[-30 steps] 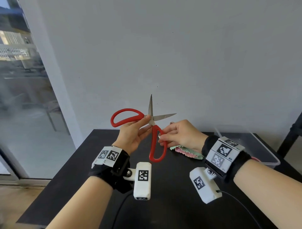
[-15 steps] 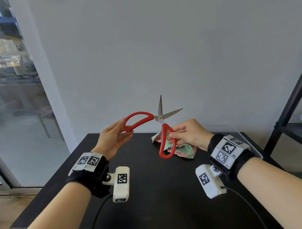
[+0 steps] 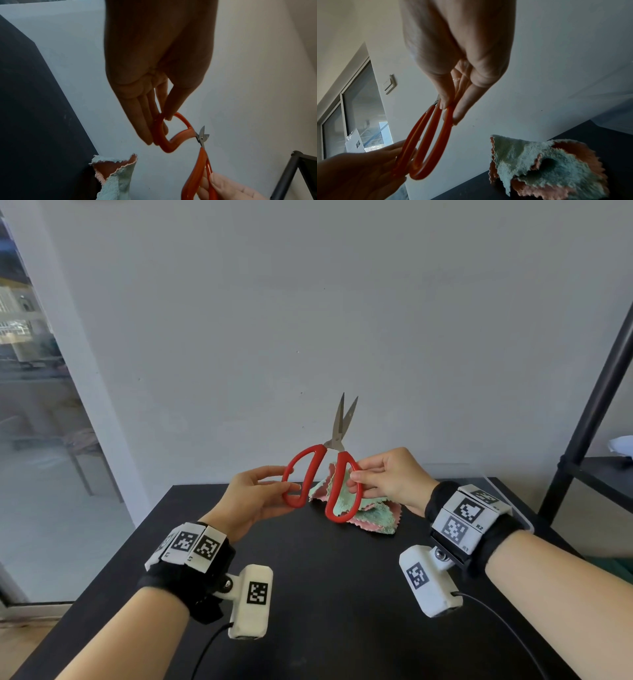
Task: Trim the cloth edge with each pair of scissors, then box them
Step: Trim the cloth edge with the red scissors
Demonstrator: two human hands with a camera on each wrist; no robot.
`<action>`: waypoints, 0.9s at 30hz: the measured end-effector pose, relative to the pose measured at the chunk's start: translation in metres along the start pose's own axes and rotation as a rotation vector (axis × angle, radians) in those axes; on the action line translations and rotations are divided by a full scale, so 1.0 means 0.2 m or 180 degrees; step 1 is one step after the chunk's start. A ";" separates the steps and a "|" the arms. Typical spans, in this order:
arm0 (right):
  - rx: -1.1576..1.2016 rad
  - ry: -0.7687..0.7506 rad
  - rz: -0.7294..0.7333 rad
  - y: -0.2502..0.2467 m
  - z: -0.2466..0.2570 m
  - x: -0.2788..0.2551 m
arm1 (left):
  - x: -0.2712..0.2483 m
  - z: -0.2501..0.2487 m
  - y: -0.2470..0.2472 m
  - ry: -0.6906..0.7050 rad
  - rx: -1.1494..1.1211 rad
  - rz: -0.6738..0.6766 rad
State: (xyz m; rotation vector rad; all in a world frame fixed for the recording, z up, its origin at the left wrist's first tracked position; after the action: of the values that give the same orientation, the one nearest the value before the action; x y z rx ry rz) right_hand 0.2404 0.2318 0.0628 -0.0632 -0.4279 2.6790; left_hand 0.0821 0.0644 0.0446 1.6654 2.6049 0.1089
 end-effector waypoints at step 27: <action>0.0097 0.0203 0.0403 0.12 -0.18 0.14 | 0.18 0.13 0.00 -0.0040 0.0438 0.0232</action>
State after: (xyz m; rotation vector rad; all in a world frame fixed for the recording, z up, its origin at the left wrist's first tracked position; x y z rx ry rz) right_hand 0.2090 0.2334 0.0211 -0.1715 -0.3744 2.7983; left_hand 0.0696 0.0978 0.0187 1.7980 2.5971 -0.0801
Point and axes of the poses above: each hand's wrist, its own x-axis towards the middle knuckle, its own y-axis out of the palm, z = x × y, the point moved 1 cm from there along x, towards the middle knuckle, and after that the axes turned 13 degrees about z, right-handed, at the moved point
